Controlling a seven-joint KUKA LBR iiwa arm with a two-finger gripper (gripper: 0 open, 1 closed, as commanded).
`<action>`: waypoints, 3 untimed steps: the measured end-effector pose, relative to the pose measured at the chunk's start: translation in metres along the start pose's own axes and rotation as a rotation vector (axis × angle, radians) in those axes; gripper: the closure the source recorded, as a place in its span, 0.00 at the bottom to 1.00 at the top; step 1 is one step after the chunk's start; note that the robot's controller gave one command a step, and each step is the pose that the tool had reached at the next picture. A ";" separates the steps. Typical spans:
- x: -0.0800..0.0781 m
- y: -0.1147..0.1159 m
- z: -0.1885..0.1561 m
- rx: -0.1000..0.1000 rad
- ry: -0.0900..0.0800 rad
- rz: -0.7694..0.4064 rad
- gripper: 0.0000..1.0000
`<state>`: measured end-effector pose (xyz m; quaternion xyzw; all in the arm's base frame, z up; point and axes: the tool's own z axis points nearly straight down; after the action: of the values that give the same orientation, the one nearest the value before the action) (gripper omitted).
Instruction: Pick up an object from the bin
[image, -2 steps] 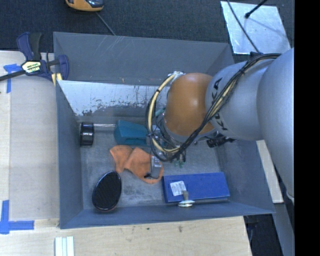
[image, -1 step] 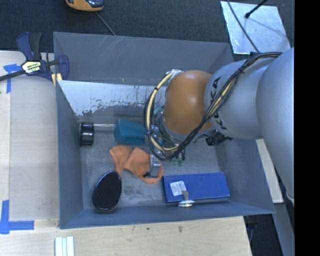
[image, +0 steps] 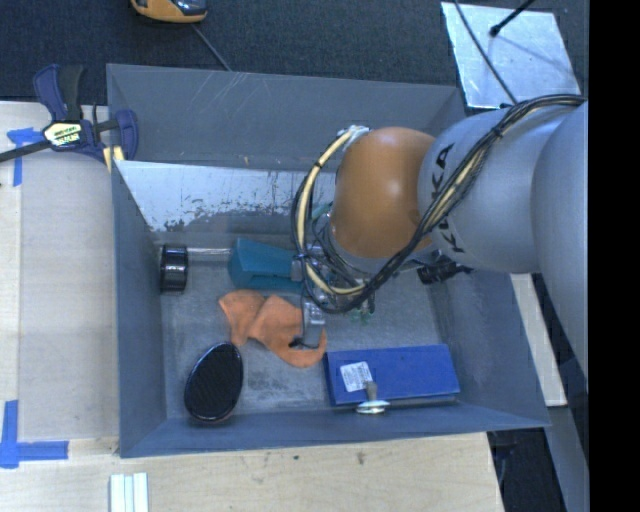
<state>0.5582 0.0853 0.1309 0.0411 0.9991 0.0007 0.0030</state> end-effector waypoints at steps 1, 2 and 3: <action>0.005 0.008 0.051 -0.004 -0.009 0.136 0.00; 0.007 0.006 0.051 0.001 0.001 0.138 1.00; 0.007 0.005 0.051 0.001 0.001 0.138 1.00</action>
Offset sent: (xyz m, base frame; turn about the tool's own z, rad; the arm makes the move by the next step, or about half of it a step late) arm -0.0074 0.0111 -0.0609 0.0326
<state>0.5515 0.0915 0.0803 0.1100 0.9939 0.0004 0.0022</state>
